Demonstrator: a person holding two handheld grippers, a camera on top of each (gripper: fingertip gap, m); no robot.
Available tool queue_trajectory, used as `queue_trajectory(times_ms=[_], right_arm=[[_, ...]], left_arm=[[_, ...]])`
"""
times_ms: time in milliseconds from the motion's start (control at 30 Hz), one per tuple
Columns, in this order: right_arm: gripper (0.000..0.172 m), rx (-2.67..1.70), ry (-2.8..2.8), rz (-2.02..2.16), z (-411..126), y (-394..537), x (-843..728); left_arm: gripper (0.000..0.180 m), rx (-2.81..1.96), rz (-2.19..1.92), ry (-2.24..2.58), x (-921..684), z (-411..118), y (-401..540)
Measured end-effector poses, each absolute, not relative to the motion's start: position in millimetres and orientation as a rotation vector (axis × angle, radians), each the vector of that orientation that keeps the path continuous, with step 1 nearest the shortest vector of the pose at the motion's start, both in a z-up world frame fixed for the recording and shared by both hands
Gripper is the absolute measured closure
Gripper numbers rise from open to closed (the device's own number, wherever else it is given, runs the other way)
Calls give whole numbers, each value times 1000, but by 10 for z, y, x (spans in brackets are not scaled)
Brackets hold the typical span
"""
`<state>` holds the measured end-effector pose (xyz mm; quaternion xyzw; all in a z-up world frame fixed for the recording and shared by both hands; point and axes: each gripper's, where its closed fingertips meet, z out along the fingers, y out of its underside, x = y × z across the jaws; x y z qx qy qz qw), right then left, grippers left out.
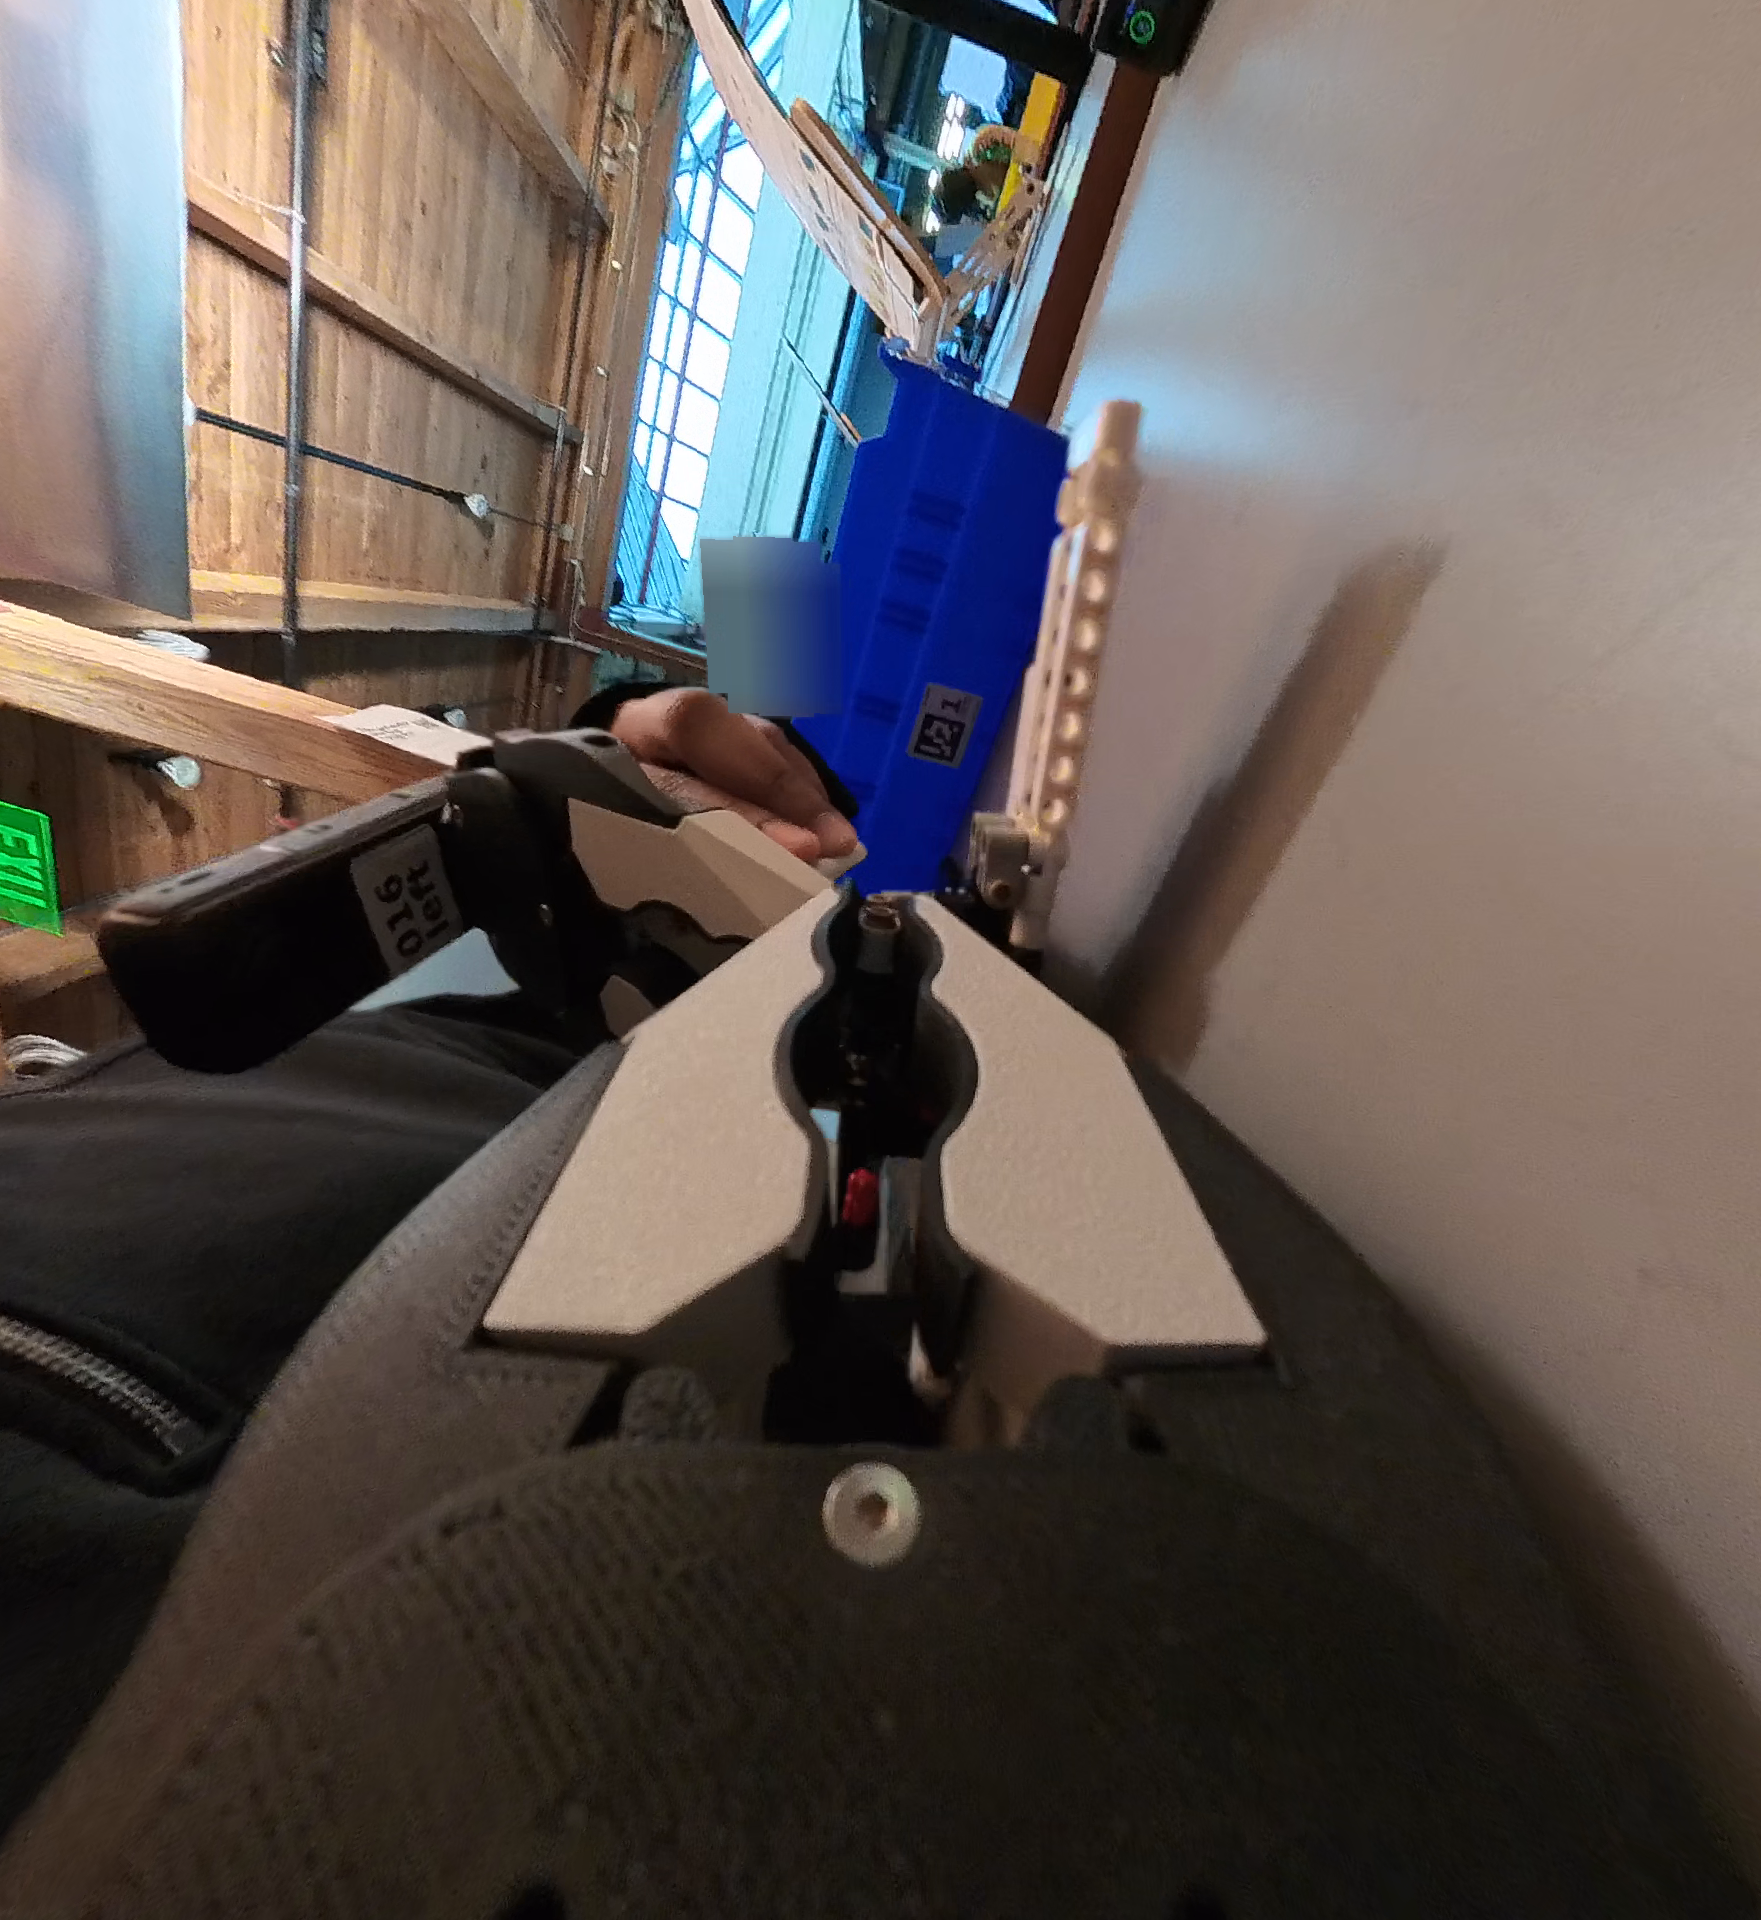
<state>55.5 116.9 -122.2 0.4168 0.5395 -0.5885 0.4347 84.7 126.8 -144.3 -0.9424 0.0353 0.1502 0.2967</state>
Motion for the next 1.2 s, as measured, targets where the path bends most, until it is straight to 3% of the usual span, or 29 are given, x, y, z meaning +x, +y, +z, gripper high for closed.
queue_trajectory(times_ms=[133,167,233,433,500,667,1200], right_arm=[[172,1101,1339,-1575,-1145,1375,315],[167,1089,1380,-1585,-1118,1447,299],[141,1096,1543,-1581,-1163,1551,319],[132,962,1649,-1445,-1215,1422,597],[135,940,1605,-1384,-1256,1341,691],[165,942,1583,-1369,-1298,1292,734],[171,1060,1409,-1390,-1323,1278,614]], left_arm=[[155,-2561,375,241,967,-1519,1255],[155,-2565,380,243,960,-1513,1243],[155,-2554,368,220,947,-1488,1240],[155,-2567,369,256,946,-1512,1285],[155,-2579,391,252,925,-1506,1279],[155,-2580,403,237,930,-1506,1276],[156,-2550,442,205,917,-1526,1321]])
